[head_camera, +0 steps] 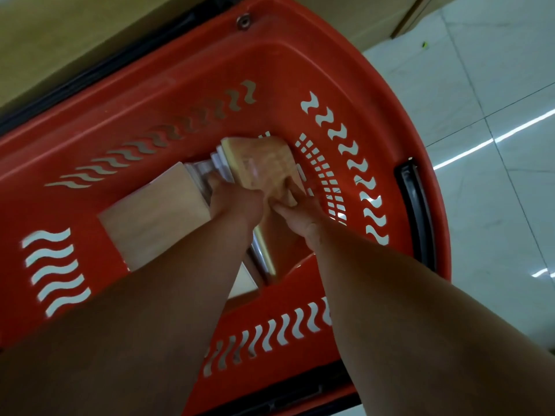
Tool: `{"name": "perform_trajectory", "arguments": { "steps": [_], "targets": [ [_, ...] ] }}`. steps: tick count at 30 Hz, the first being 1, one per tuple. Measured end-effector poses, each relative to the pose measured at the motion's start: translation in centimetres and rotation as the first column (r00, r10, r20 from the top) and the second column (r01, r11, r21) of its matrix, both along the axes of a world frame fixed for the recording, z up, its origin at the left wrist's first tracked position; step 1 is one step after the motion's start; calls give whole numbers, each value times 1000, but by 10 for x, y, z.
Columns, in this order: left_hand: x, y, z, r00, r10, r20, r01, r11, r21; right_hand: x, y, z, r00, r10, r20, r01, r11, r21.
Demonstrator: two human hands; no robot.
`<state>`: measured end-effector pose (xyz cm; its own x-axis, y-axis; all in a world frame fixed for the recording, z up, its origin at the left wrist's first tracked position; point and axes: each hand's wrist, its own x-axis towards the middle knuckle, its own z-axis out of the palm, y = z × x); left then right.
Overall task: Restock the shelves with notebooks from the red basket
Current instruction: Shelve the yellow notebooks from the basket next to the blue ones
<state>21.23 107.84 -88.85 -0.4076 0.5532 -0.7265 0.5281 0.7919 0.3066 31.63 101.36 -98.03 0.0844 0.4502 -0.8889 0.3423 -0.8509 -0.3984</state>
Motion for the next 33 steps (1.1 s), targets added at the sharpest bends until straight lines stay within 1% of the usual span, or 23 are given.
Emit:
{"name": "perform_trajectory", "arguments": {
  "steps": [3,5,7,9,12,16,18,21,24,27,31,33],
  "targets": [
    [-2,-8,-5,995,-101,23,99,992,80,2,2,4,1000,-30,-2,30,999,-14],
    [0,-10,-8,991,-124,46,118,987,105,5,2,5,997,-70,-19,70,997,-17],
    [2,-9,-7,989,-138,50,133,986,99,6,3,6,995,-96,-36,95,995,-30],
    [4,-7,-4,990,-128,65,121,988,96,7,3,11,995,-85,-45,83,996,-42],
    [4,-8,2,988,-56,144,39,993,115,10,4,28,993,-100,-56,100,995,-14],
    [3,-12,20,990,-49,134,21,979,201,11,3,56,984,-163,-74,166,985,44],
    [2,-14,36,988,-59,143,23,970,242,8,3,74,978,-188,-88,193,980,52],
    [-5,-17,68,980,-63,187,13,966,257,6,9,108,969,-224,-105,230,972,54],
    [-13,-21,104,974,-46,223,-20,959,282,6,21,147,977,-193,-87,201,975,95],
    [-22,-25,141,969,-30,247,-48,951,306,4,29,188,981,-164,-106,178,975,134],
    [-35,-24,197,947,51,318,-156,936,314,-5,33,249,970,-202,-138,221,965,140],
    [-47,-27,226,910,89,405,-229,922,312,-6,32,281,979,-147,-141,169,974,154]
  ]
}}
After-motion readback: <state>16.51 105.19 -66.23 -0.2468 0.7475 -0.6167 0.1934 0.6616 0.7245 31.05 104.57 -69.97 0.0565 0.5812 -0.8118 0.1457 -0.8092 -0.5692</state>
